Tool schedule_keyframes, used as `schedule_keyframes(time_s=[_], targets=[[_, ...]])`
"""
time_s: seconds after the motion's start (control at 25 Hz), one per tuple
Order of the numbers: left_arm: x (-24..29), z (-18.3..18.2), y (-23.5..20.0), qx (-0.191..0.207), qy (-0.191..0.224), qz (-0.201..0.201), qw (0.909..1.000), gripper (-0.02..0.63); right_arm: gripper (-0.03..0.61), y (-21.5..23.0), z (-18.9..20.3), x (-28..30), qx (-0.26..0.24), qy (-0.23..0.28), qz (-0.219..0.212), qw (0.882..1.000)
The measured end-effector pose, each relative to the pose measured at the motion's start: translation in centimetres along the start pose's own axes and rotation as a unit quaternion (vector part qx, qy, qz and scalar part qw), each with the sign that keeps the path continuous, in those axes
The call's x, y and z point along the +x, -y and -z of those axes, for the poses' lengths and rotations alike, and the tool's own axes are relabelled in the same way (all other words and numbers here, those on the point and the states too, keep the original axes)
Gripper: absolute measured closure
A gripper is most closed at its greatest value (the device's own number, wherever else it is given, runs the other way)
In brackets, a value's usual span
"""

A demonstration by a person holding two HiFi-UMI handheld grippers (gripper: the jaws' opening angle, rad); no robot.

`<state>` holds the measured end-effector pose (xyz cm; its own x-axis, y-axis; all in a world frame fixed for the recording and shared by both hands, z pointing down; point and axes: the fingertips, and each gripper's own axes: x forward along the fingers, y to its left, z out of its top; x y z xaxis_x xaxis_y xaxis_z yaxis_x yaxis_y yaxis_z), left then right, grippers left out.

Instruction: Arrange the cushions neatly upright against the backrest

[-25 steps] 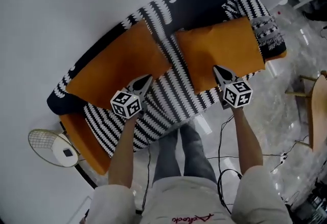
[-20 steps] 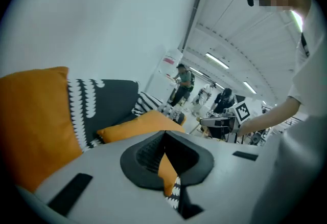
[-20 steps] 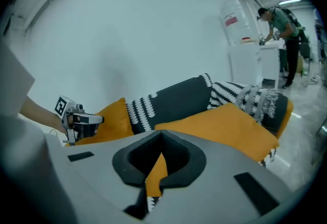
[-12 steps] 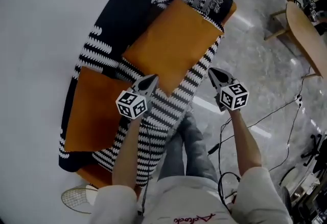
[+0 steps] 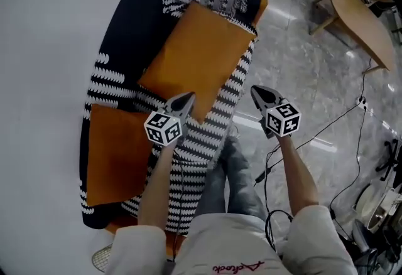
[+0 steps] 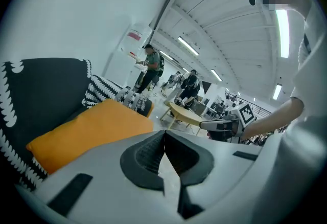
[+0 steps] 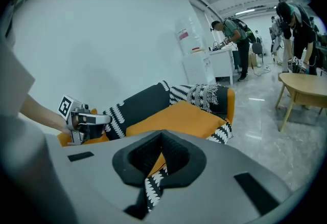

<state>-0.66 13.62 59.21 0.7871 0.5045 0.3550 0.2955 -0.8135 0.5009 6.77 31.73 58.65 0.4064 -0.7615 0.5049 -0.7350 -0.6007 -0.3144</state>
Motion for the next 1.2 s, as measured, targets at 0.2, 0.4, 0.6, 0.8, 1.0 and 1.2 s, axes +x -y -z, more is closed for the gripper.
schedule_keyframes(time_s=[0.2, 0.4, 0.6, 0.8, 1.0, 1.2], targets=[[-0.1, -1.4, -0.9, -0.001, 0.005, -0.002, 1.0000, 0.584, 0.551, -0.2, -2.1, 1.0, -0.010, -0.002, -0.002, 1.000], [0.4, -2.3, -2.1, -0.009, 0.010, -0.013, 0.9998, 0.584, 0.551, 0.2, -3.5, 2.1, -0.014, -0.006, -0.009, 1.000], [3.0, -5.2, -4.6, -0.017, 0.013, -0.031, 0.9993, 0.584, 0.551, 3.1, -5.4, 4.7, -0.009, -0.019, -0.021, 1.000], [4.3, -7.4, -8.0, -0.037, 0.017, -0.059, 0.9974, 0.584, 0.551, 5.3, -7.5, 9.0, -0.008, -0.035, -0.036, 0.999], [5.2, -10.1, -9.7, -0.060, 0.008, -0.093, 0.9938, 0.584, 0.551, 6.9, -11.9, 12.0, -0.005, -0.040, -0.057, 0.998], [8.5, -11.9, -12.6, -0.075, 0.000, -0.104, 0.9918, 0.584, 0.551, 10.0, -15.3, 16.3, -0.005, -0.040, -0.064, 0.997]])
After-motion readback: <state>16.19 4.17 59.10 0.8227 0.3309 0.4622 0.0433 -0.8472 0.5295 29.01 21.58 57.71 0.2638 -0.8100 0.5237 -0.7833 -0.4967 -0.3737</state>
